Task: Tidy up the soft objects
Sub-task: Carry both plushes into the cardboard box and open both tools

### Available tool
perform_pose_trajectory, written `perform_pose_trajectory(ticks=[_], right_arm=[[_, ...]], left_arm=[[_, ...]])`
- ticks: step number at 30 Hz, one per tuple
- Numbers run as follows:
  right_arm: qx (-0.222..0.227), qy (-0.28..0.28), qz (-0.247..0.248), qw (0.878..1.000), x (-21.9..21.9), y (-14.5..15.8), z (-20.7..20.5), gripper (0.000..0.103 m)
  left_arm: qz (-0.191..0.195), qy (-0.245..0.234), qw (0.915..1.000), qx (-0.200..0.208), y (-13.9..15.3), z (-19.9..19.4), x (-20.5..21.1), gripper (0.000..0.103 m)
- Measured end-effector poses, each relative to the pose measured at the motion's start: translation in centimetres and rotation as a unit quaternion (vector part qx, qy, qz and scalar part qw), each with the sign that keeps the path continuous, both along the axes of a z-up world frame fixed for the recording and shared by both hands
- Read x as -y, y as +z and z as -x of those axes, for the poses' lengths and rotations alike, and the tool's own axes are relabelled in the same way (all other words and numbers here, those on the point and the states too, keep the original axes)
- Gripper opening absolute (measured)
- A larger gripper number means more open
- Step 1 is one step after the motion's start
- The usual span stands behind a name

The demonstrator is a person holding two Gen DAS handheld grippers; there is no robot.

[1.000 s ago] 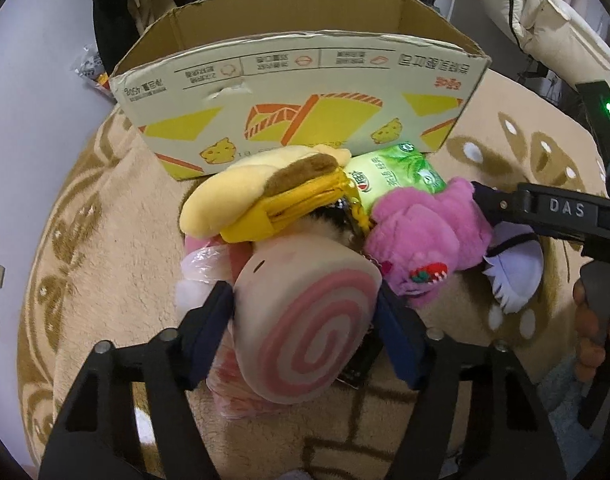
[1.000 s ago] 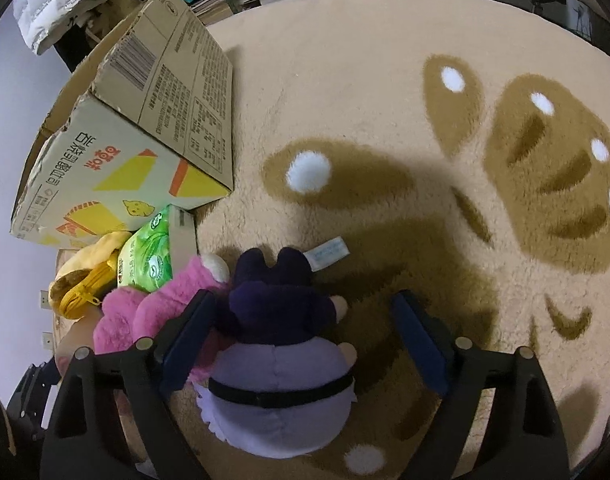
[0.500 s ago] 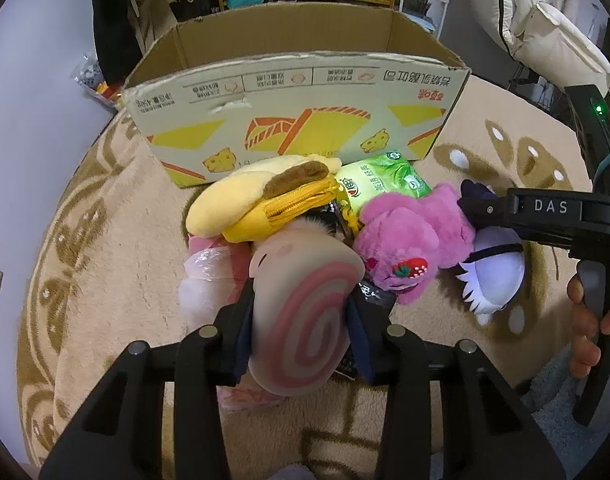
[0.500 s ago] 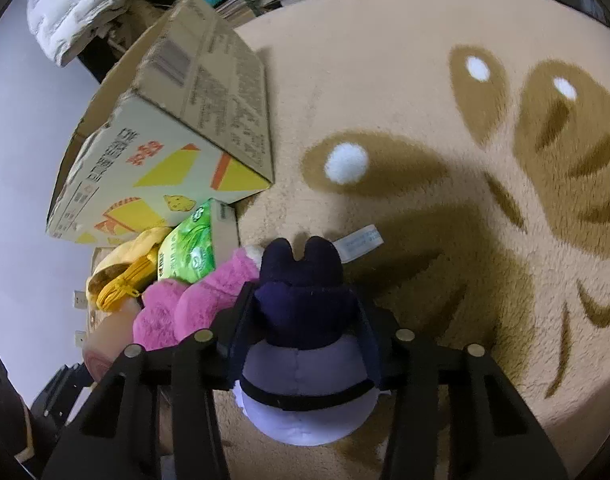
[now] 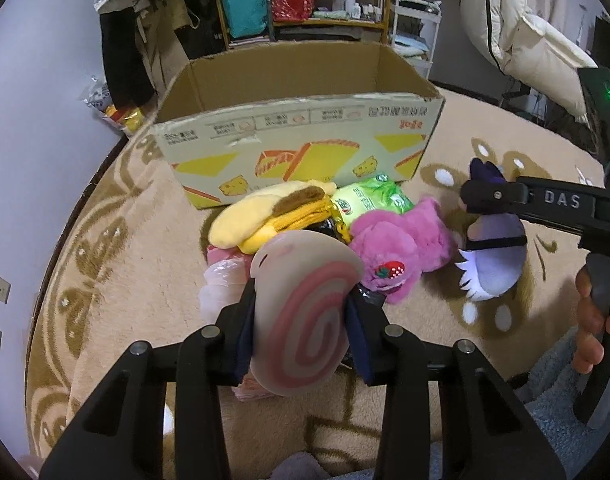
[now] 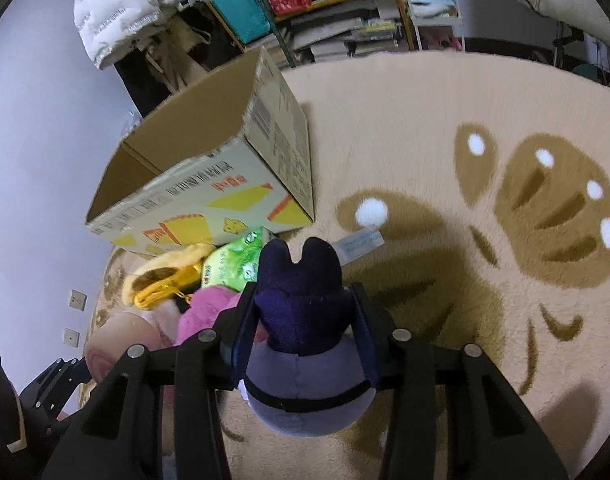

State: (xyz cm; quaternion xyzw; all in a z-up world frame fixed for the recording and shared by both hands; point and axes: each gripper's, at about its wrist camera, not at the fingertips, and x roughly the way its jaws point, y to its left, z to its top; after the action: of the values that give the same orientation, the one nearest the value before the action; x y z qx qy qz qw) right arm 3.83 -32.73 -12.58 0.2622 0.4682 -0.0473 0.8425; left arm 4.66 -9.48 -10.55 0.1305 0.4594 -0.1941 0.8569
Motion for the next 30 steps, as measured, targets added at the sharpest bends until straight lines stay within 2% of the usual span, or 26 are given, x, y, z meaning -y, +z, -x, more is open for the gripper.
perform_pose_trajectory(ticks=[4,5,9,15,23,30], right_arm=[[0.028,-0.002,0.014,1.0,0.3,2.1,1.3,0.047],[0.033,-0.001,0.01,0.999,1.3,2.7,2.1,0.047],[0.06,0.003,-0.001,0.998,0.8,4.2,2.8,0.047],[0.111,0.016,0.04,0.993,-0.3,7.4,2.8,0.047],[0.154,0.035,0.072,0.985,-1.1,11.1,0.2,0.047],[0.181,0.044,0.084,0.979,-1.3,13.6,-3.6,0.048]], left_arm=[[0.009,0.014,0.9998,0.012,0.9,0.0,-0.7,0.038],[0.007,0.017,0.9997,0.015,1.1,0.0,-0.9,0.038],[0.014,0.025,0.999,0.034,2.7,0.2,-1.8,0.038],[0.019,0.036,0.9963,0.076,5.7,-0.1,-2.8,0.038],[0.049,0.034,0.9883,0.14,11.1,-2.0,-3.5,0.038],[0.042,0.034,0.9822,0.18,13.8,-6.1,-2.6,0.038]])
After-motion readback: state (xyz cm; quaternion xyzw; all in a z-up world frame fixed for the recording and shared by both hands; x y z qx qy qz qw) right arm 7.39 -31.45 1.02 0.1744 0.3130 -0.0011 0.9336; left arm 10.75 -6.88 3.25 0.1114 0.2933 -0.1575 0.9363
